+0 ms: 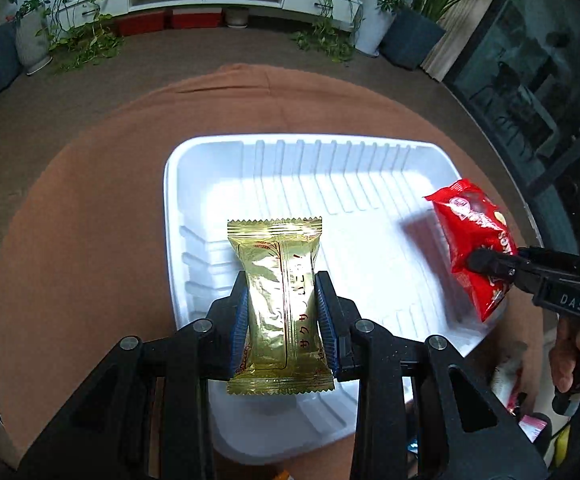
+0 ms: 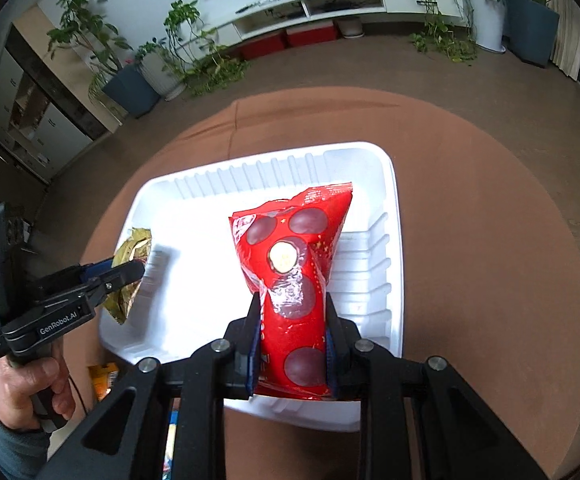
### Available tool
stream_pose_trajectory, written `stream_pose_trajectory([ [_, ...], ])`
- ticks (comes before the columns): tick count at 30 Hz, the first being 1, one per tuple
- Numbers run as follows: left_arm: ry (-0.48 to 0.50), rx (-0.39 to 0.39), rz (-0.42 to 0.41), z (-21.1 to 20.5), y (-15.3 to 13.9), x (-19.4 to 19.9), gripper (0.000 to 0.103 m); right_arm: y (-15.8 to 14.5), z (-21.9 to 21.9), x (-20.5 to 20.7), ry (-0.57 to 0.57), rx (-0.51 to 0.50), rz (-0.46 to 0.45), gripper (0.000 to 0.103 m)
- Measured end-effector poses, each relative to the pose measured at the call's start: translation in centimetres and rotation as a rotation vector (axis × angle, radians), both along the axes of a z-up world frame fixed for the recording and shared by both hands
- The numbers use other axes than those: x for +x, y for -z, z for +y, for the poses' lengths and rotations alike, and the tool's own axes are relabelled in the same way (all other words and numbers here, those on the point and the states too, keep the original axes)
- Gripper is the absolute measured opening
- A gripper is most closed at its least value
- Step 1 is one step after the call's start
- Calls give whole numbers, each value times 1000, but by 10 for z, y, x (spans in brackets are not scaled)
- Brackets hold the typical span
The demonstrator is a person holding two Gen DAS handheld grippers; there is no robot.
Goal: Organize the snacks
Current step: 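Carry both packets to the white tray and open both tools to release, then withdraw both tools from the tray back over the snack pile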
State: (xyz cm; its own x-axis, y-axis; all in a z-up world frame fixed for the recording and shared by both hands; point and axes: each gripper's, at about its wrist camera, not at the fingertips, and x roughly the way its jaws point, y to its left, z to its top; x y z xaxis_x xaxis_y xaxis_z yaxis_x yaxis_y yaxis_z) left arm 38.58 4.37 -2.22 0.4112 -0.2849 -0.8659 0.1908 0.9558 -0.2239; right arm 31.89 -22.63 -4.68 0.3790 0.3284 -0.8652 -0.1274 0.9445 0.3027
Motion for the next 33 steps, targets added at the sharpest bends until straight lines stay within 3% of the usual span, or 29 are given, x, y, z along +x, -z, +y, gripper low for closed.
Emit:
stream_pose_trajectory([
  [10,2,39,25,-22,31,13,30,19,-2,6,-5,-33,26,31],
  [11,0,40,25,-28,35,18,30,18,-1,6,-8,-41,25,35],
  [12,1,42,24,-30,37,19,32,18,-2,6,-7,-47,25,40],
  [13,4,41,19,-32,37,19,39,17,-3,6,-3,-47,25,51],
  [15,2,38,9,-34,37,20,55,15,-5,5,-2,-27,22,57],
  [23,-1,-4,-58,-25,0,-3,60,-19,-12,-9,-3,-17,-44,67],
  [29,41,-56,-157,0,-50,-56,89,-78,-32,-51,14,89,-172,85],
  [30,59,-68,-166,5,-57,-69,99,-87,-36,-60,18,110,-198,87],
  [33,94,-93,-197,17,-70,-108,102,-111,-49,-99,36,194,-288,97],
])
